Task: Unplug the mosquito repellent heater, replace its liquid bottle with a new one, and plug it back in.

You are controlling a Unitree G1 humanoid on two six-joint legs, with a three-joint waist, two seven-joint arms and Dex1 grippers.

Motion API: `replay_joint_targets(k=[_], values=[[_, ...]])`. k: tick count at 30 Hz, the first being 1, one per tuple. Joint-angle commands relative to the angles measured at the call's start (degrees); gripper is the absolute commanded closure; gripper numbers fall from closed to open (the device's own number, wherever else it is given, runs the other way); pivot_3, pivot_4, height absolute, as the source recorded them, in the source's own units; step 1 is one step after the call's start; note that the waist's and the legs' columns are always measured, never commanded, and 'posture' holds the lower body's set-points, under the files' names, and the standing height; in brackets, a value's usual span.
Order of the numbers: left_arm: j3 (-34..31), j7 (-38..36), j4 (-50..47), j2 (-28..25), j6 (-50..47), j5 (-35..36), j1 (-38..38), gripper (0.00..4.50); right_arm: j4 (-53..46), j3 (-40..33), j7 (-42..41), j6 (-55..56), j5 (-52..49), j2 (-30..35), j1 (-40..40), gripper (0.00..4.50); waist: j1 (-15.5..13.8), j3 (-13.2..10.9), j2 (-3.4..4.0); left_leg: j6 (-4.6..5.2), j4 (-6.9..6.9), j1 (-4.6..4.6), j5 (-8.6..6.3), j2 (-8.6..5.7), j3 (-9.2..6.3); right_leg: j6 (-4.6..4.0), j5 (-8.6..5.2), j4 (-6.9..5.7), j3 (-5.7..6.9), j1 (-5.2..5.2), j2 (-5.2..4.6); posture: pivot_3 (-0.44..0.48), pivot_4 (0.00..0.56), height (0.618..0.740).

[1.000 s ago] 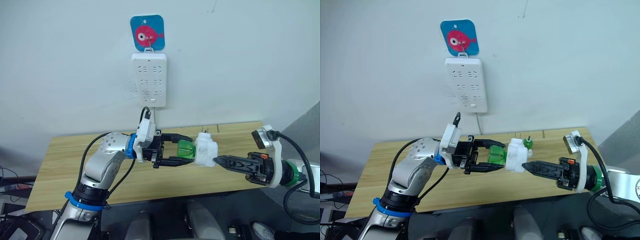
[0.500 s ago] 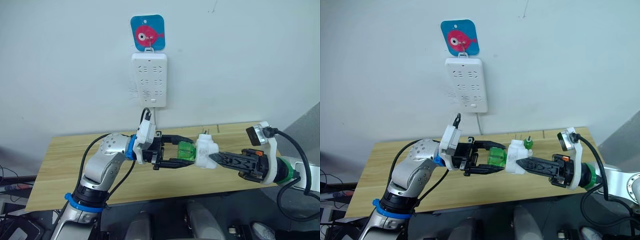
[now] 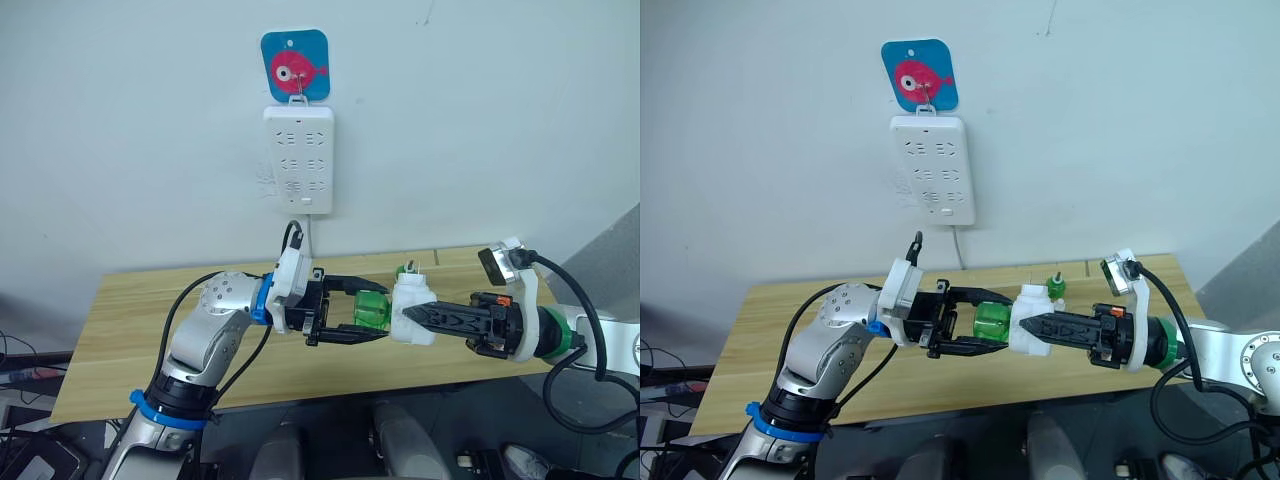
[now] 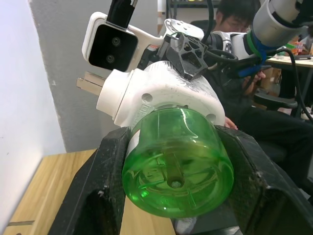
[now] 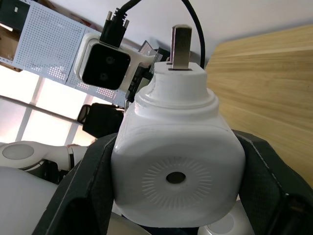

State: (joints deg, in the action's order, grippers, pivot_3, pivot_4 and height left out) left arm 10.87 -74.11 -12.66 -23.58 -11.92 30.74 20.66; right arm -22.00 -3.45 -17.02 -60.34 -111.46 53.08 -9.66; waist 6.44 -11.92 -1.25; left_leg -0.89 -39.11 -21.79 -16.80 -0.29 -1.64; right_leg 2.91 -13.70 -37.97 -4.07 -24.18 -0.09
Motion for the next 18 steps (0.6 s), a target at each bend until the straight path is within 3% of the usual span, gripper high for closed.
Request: replay_joint_targets(k=[1,5,10,18], values=[[0.7,1.6,-1.1,0.7,0.9,-0.8,0.3,2.16,-2.0,-0.5,-0.9,0.0,-1.5,0.1,-0.8,1.52,0.0,0.0,0.00,0.00,0.00,0.00,0.00,0.00,0.00,0.00,0.00,0.00,0.00,0.00,0.00,-0.174,0.150,0.733],[0.1,0.9,-0.1,-0.9,1.1,-1.8,1.1,2.16,-1.7,-0.7,-0.4,0.2,-1.5,0.1,-0.8,1.52,0.0,0.0,0.00,0.00,0.00,0.00,0.00,0.00,0.00,-0.03,0.02,-0.01,0.01,0.00,0.00,-0.174,0.149,0.733],[-0.4,1.0,3.4,-1.7,8.4,-7.0,2.7,0.66,-0.5,-1.6,0.4,0.2,-1.5,0.3,0.0,1.52,0.0,0.0,0.00,0.00,-0.01,0.01,0.00,0.00,0.02,-0.05,0.04,-0.01,-0.02,0.01,0.00,-0.174,0.149,0.733],[0.6,1.0,6.0,-0.4,17.8,-10.4,3.5,0.64,0.9,-1.7,1.9,-0.2,-1.5,-0.2,0.5,1.52,0.0,0.0,-0.01,0.00,0.00,-0.02,0.00,0.00,0.01,-0.13,0.08,0.00,-0.01,-0.01,-0.02,-0.174,0.149,0.733]])
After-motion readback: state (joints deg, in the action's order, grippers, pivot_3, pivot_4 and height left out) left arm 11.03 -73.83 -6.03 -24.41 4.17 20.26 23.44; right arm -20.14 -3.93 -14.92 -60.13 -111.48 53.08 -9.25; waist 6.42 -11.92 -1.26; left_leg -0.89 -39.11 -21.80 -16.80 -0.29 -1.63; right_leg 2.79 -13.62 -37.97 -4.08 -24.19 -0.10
